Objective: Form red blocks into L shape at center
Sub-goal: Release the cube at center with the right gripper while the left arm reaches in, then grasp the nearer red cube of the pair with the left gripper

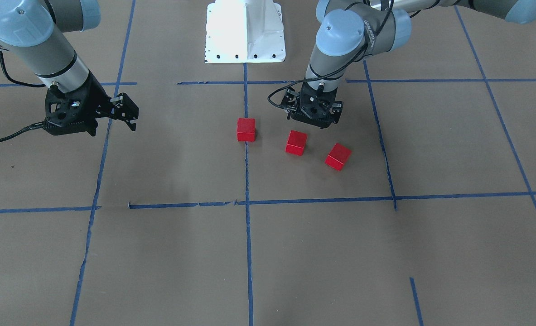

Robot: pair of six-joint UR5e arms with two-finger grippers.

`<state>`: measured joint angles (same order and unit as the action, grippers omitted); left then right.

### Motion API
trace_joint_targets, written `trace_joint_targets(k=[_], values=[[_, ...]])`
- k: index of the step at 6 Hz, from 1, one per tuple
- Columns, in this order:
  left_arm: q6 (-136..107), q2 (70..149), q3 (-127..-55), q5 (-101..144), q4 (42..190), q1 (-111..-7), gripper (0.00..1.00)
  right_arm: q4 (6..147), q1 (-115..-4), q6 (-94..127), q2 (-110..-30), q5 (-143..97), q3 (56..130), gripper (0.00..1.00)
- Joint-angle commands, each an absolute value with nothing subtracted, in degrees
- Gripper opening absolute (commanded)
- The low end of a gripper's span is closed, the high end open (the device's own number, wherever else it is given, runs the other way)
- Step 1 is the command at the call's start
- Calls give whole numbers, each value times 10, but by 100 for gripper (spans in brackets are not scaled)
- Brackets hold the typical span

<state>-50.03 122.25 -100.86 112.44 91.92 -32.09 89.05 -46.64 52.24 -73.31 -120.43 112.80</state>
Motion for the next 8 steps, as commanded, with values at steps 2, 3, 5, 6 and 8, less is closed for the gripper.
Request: trace_joint_targets(k=[2, 3, 5, 6, 8], values=[[-503, 1239, -964, 1107, 943, -314, 100, 890, -465, 523, -736, -1203, 1129, 100], [-504, 1241, -953, 1095, 948, -313, 100, 890, -465, 523, -737, -1203, 1129, 100], [-502, 1266, -887, 1083, 1006, -313, 99, 890, -465, 523, -737, -1203, 1129, 100], [-501, 1266, -886, 1083, 1006, -313, 64, 890, -465, 523, -737, -1203, 1128, 100], [-502, 1266, -889, 1083, 1001, -313, 0, 890, -465, 523, -737, -1203, 1126, 100]])
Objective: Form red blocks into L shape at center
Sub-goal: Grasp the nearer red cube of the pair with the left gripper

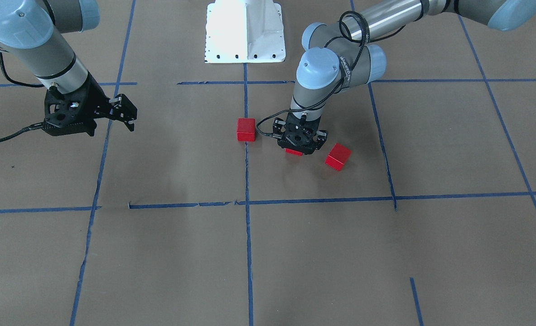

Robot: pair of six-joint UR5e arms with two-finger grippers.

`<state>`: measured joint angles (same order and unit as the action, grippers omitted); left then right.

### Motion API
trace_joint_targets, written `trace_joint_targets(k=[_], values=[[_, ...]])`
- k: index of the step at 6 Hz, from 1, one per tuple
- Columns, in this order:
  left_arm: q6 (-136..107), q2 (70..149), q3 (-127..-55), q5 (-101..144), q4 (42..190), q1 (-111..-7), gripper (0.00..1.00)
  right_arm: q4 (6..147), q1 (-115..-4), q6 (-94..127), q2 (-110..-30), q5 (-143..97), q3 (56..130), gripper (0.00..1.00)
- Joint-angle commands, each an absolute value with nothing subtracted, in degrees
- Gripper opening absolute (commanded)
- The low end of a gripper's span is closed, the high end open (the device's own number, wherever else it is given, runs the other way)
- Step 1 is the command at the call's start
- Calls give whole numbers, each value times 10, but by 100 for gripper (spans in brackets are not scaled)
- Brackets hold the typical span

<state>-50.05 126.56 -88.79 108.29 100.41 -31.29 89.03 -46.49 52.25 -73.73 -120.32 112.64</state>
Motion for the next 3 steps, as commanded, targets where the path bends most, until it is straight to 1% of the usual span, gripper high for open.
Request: trace_joint_targets(k=[1, 2, 3], values=[[-504, 1294, -884, 1080, 998, -313, 0, 890, -465, 523, -737, -1203, 1128, 100], [-509, 1324, -864, 1063, 993, -313, 0, 890, -465, 523, -737, -1203, 1129, 100], [-570, 1379, -804, 1057, 994, -311, 0, 890, -465, 523, -737, -1203, 1129, 100]])
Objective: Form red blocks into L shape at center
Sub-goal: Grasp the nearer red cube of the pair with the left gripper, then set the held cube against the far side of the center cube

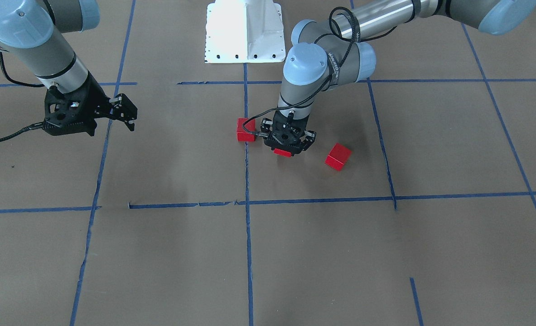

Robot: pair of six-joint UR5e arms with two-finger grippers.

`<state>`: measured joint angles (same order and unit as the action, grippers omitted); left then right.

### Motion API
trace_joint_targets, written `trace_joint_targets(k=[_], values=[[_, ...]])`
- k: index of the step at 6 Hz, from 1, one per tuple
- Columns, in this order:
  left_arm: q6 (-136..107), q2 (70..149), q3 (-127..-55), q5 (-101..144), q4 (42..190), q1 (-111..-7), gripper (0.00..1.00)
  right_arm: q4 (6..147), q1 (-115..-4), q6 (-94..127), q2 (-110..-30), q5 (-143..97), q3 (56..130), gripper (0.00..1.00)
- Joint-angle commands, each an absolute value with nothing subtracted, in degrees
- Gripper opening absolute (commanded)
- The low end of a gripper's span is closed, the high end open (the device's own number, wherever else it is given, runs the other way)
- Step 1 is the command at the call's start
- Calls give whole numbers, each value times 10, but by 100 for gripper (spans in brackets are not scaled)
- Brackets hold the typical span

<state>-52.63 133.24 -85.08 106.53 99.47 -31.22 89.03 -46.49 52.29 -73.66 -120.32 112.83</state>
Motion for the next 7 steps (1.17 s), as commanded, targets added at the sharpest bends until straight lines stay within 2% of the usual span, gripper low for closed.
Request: trace_joint_targets(k=[1, 7], values=[[-580, 1403, -778, 1057, 994, -310, 0, 890, -465, 523, -737, -1203, 1129, 100], [-674, 1414, -775, 1014, 994, -262, 0, 890, -465, 523, -738, -1205, 1129, 100]])
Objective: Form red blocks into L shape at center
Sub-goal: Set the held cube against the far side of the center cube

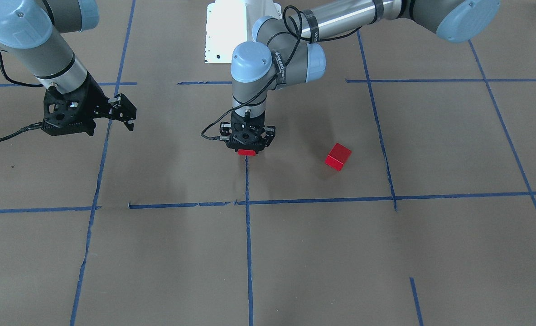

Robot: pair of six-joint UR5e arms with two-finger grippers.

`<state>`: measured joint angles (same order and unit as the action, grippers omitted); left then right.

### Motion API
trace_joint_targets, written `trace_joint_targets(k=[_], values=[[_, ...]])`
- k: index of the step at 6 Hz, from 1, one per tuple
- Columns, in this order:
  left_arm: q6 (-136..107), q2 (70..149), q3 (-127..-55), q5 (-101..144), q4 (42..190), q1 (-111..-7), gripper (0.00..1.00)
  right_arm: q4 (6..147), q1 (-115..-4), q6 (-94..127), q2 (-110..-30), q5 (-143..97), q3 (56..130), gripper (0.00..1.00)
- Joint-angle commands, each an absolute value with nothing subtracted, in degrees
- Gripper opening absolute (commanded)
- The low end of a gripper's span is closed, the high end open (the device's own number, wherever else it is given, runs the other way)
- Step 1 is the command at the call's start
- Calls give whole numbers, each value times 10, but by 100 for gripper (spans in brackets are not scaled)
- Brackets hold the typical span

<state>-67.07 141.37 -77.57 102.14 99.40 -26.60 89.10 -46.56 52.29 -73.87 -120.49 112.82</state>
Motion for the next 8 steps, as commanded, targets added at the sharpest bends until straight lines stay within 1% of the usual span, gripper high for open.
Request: trace_joint_targets(k=[1, 2, 3, 4, 5, 6, 8], values=[[-674, 1413, -775, 1013, 994, -261, 0, 890, -465, 523, -738, -1205, 1129, 100], [-674, 1413, -775, 1013, 994, -258, 0, 891, -465, 523, -738, -1205, 1129, 100], [-675, 1413, -775, 1011, 994, -256, 3, 891, -464, 523, -738, -1205, 1129, 100], [-675, 1413, -775, 1011, 994, -256, 10, 891, -464, 523, -738, -1206, 1129, 100], [-674, 1413, -775, 1010, 994, -256, 61, 891, -464, 523, -738, -1206, 1129, 100], [-673, 1413, -776, 1004, 994, -256, 100, 891, -464, 523, -738, -1205, 1128, 100], [-673, 1414, -783, 1003, 993, -257, 100, 891, -464, 524, -737, -1206, 1129, 100]])
